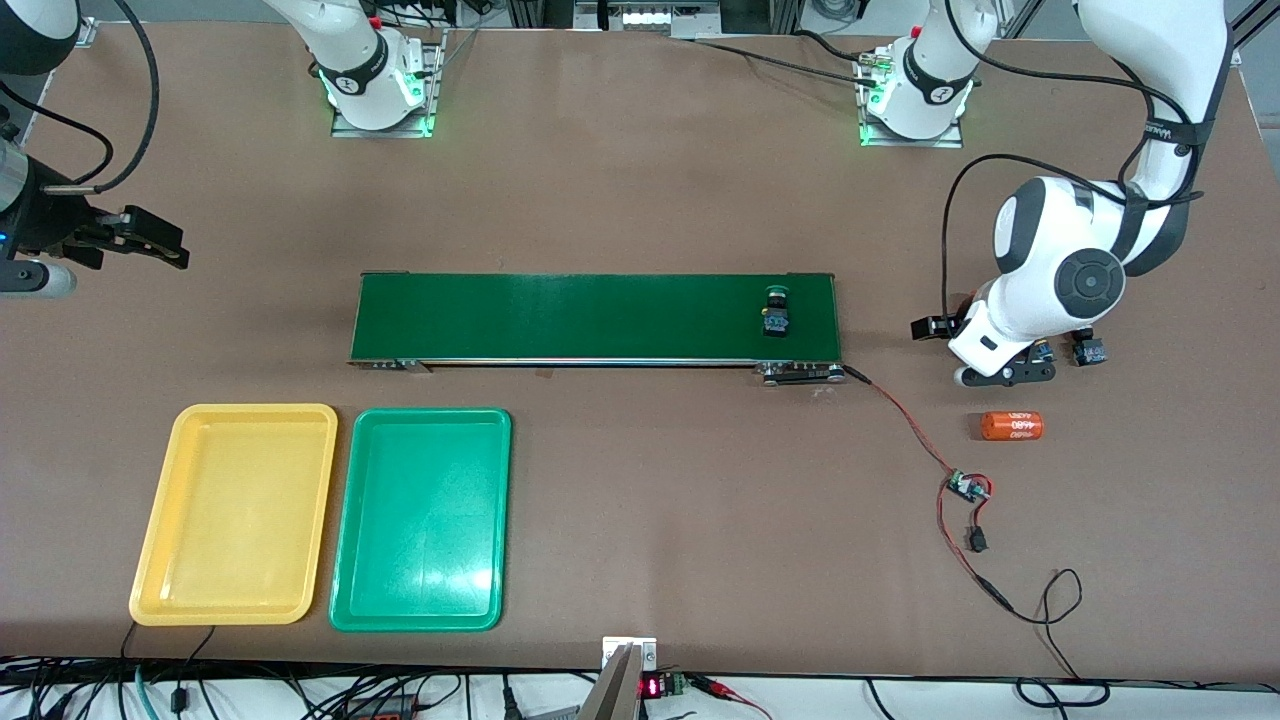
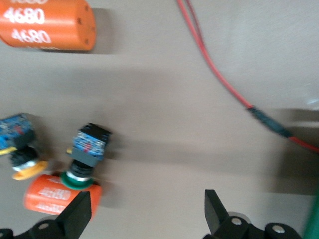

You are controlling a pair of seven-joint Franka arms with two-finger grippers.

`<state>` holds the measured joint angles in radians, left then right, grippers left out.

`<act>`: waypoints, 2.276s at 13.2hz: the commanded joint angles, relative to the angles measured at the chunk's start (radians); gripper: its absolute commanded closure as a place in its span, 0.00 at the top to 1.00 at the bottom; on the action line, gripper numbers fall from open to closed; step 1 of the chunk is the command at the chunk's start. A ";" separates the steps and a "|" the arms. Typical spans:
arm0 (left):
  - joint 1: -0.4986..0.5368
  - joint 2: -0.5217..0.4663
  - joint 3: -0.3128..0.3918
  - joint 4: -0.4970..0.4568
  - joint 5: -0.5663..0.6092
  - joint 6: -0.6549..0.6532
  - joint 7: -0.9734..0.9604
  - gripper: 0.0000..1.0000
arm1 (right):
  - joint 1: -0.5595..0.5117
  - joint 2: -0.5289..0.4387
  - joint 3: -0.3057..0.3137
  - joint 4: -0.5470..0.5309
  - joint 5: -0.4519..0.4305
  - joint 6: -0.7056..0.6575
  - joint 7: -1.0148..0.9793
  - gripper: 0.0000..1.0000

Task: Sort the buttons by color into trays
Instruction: 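Carry the green button with the left gripper onto the conveyor belt, then grasp the red-capped button with the left gripper while the right gripper approaches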

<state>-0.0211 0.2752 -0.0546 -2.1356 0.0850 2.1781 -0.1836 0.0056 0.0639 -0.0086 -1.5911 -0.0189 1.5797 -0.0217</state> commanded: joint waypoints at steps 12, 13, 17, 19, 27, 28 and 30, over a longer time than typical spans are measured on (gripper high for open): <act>0.148 0.153 -0.007 0.006 0.041 0.124 0.386 1.00 | 0.001 -0.079 0.007 -0.100 0.008 -0.074 -0.047 1.00; 0.150 0.159 -0.007 0.005 0.041 0.127 0.388 1.00 | -0.003 -0.139 0.006 -0.189 0.008 -0.019 -0.046 1.00; 0.170 0.165 -0.010 -0.013 0.038 0.124 0.389 1.00 | -0.003 -0.272 0.002 -0.435 0.008 0.130 -0.044 1.00; 0.170 0.164 -0.010 -0.020 0.038 0.120 0.389 0.87 | -0.003 -0.346 0.002 -0.565 0.010 0.212 -0.044 1.00; 0.158 0.110 -0.016 -0.027 0.026 0.112 0.374 0.11 | 0.014 -0.302 0.010 -0.598 0.010 0.198 -0.044 1.00; 0.136 0.081 -0.022 -0.020 0.016 0.092 0.372 0.09 | 0.013 -0.302 0.009 -0.595 0.010 0.195 -0.044 1.00; 0.083 0.029 -0.024 -0.003 -0.042 0.057 0.355 0.07 | 0.019 -0.302 0.010 -0.596 0.010 0.194 -0.044 1.00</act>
<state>0.1107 0.3840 -0.0766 -2.1381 0.0873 2.2870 0.1822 0.0177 -0.2326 -0.0004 -2.1913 -0.0172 1.7787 -0.0771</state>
